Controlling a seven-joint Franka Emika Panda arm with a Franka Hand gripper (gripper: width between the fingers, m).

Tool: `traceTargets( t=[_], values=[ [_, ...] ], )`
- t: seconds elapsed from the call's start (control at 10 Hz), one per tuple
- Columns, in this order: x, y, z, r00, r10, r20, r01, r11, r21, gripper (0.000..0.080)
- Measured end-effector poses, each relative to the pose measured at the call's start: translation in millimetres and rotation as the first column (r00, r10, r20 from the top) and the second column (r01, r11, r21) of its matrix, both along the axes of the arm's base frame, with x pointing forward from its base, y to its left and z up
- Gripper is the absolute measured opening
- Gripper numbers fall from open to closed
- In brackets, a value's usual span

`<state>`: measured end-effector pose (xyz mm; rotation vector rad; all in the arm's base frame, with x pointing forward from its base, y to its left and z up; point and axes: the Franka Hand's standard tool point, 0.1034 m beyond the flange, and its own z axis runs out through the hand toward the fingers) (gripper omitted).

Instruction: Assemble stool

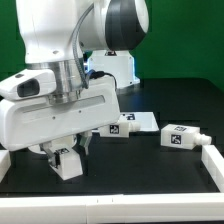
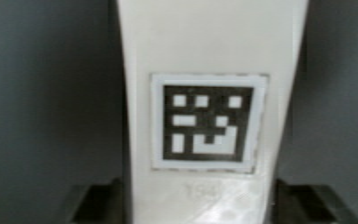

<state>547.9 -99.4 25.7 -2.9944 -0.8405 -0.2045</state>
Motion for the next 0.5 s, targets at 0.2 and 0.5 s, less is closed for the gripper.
traceTargets(
  t=[0.2, 0.5],
  values=[
    [-7.1, -4.8, 23.9, 1.0, 0.001, -0.022, -0.001, 1.0, 0.006, 0.0611],
    [-23.0, -24.6, 53.4, 0.999, -0.028, -0.024, 0.028, 1.0, 0.003, 0.0648]
  ],
)
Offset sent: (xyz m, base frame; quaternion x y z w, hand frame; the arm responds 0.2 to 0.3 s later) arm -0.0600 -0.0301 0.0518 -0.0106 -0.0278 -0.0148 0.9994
